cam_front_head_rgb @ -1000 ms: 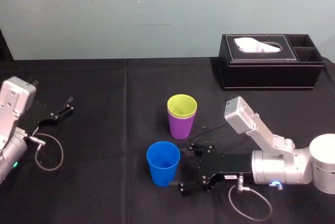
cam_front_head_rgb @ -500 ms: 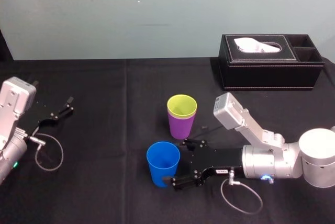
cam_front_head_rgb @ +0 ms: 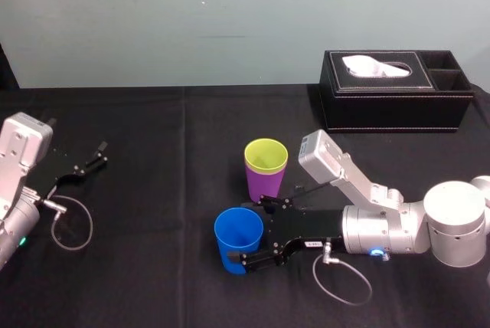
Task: Stack the three plastic cups sequentially using one hand.
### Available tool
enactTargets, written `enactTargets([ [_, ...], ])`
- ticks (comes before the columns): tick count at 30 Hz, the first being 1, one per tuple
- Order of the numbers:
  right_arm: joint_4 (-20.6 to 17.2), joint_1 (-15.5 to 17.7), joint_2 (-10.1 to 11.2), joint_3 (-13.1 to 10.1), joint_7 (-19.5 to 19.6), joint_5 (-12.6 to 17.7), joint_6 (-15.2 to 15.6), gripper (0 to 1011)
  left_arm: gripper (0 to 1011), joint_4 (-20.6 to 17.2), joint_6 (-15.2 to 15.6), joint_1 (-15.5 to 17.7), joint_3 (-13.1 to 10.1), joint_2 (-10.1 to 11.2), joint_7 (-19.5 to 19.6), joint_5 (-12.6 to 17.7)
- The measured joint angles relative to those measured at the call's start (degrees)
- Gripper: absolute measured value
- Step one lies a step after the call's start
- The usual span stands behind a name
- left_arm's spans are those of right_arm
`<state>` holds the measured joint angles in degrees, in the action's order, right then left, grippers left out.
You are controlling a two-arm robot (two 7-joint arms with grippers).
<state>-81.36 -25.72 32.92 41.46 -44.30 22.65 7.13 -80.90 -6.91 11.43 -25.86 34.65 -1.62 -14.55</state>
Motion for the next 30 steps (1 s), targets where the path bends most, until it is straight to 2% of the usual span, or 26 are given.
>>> enactTargets([
  [6,1.0,-0.8,-0.8,0.5,-0.6,-0.1,0.0,1003,1011,0.0,0.0,0.0,0.0,0.0,0.0,0.0],
  [15,0.9,-0.7,-0.7,0.4,-0.5,-0.2,-0.1,994,1011,0.0,0.0,0.0,0.0,0.0,0.0,0.0],
  [25,0.7,-0.6,-0.6,0.3,-0.5,-0.2,-0.1,777,1011,0.0,0.0,0.0,0.0,0.0,0.0,0.0],
  [30,0.7,-0.5,-0.6,0.3,-0.5,-0.2,-0.1,742,1012,0.0,0.0,0.0,0.0,0.0,0.0,0.0],
])
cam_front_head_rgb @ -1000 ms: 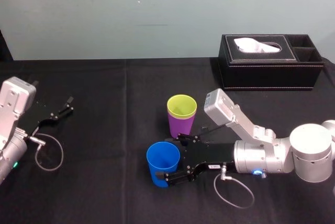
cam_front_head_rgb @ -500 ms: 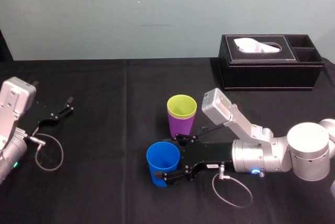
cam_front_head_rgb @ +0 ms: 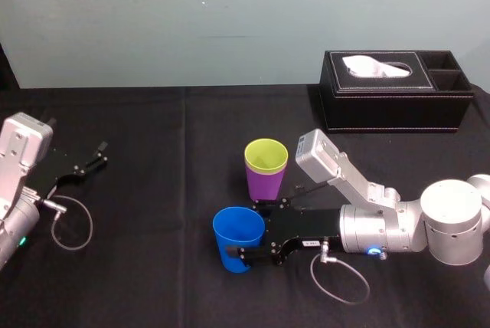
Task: Stack the three plastic cups sequentially using one hand.
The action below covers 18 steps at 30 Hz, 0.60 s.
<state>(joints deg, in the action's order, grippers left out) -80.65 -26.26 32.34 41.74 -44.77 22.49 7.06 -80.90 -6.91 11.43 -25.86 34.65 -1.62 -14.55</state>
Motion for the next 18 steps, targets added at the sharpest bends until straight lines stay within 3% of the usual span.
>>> enactTargets([
  [18,-0.1,0.1,0.1,0.0,0.1,0.0,0.0,724,1011,0.0,0.0,0.0,0.0,0.0,0.0,0.0],
])
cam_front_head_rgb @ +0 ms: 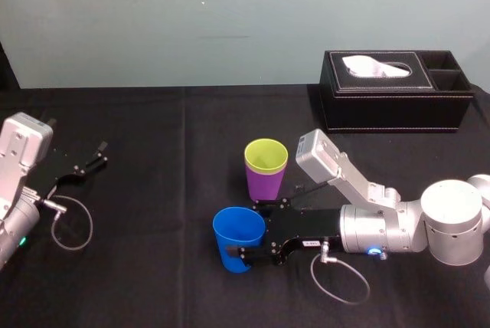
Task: Stack the three plastic cups sequentially using one hand.
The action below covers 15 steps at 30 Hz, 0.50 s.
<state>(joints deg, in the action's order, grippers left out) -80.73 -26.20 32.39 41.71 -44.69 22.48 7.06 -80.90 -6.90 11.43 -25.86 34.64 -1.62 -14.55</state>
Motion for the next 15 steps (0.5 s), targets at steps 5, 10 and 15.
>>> enactTargets([
  [5,0.0,0.0,0.0,0.0,0.0,0.0,0.0,724,1011,0.0,0.0,0.0,0.0,0.0,0.0,0.0],
  [10,-2.0,0.9,0.9,-0.8,0.4,0.6,0.0,724,1011,0.0,0.0,0.0,0.0,0.0,0.0,0.0],
  [15,-5.7,2.3,2.8,-2.1,1.3,2.0,1.2,724,1011,0.0,0.0,0.0,0.0,0.0,0.0,0.0],
])
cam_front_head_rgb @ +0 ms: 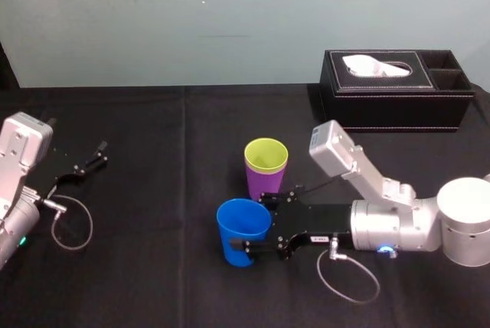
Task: Stack the three plastic cups sequentially using one hand.
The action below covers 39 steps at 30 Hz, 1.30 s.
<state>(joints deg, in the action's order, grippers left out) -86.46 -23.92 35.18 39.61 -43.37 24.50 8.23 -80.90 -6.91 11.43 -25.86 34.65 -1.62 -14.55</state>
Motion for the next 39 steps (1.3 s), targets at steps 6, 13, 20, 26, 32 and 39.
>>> enactTargets([
  [6,-5.1,1.3,2.8,-2.0,1.3,1.9,2.2,726,1011,0.0,0.0,0.0,0.0,0.0,0.0,0.0],
  [13,-9.6,1.7,5.7,-4.3,2.3,3.9,3.6,724,1011,0.0,0.0,0.0,0.0,0.0,0.0,0.0],
  [20,-11.4,0.5,6.9,-5.6,3.1,5.3,4.9,724,1011,0.0,0.0,0.0,0.0,0.0,0.0,0.0],
  [26,-11.3,-1.0,6.8,-6.0,3.7,5.6,5.5,726,1011,0.0,0.0,0.0,0.0,0.0,0.0,0.0],
  [32,-9.8,-2.8,6.2,-6.2,4.7,5.7,6.0,724,1011,0.0,0.0,0.0,0.0,0.0,0.0,0.0],
  [39,-6.7,-5.4,4.6,-5.6,5.4,4.8,6.7,724,1011,0.0,0.0,0.0,0.0,0.0,0.0,0.0],
])
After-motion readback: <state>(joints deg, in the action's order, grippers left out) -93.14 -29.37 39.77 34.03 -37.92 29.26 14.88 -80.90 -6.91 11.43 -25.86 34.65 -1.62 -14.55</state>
